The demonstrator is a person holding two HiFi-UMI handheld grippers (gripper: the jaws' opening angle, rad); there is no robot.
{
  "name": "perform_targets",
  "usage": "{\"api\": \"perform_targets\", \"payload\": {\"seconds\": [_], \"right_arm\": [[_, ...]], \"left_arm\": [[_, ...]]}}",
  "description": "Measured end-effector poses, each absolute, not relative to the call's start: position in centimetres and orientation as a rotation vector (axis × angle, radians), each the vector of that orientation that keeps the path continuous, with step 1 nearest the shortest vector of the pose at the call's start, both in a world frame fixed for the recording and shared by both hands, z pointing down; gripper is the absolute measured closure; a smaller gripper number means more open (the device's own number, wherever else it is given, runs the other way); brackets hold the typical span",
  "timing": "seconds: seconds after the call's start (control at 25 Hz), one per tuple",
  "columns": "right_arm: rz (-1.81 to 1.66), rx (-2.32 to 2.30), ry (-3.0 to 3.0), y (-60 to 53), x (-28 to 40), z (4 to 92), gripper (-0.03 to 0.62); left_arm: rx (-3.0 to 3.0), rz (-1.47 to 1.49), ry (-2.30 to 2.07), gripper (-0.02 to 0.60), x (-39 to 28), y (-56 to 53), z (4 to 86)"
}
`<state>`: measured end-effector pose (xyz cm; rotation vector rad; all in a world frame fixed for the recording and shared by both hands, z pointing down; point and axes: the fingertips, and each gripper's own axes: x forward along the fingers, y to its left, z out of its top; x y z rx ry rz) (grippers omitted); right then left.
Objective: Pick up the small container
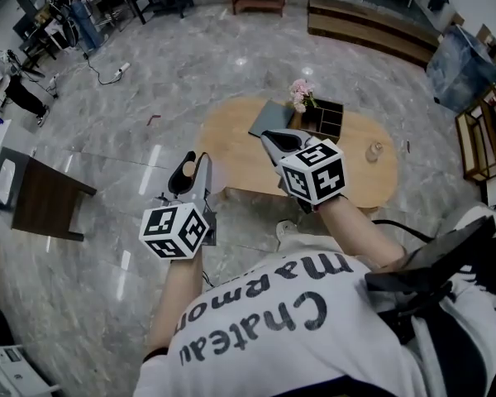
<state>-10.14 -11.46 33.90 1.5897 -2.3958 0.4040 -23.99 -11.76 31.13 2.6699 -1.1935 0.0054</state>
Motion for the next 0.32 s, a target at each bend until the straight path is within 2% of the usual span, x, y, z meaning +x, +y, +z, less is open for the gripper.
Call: {"api": "perform_targets", "payload": {"seconds": [0.32], "right_arm": [[0.432, 1.61, -2.362, -10.9, -11.6, 34.2, 0.581]], "left_arm": [[2.66, 0.028, -1.165, 0.459, -25.9, -11.2, 31.6]]}}
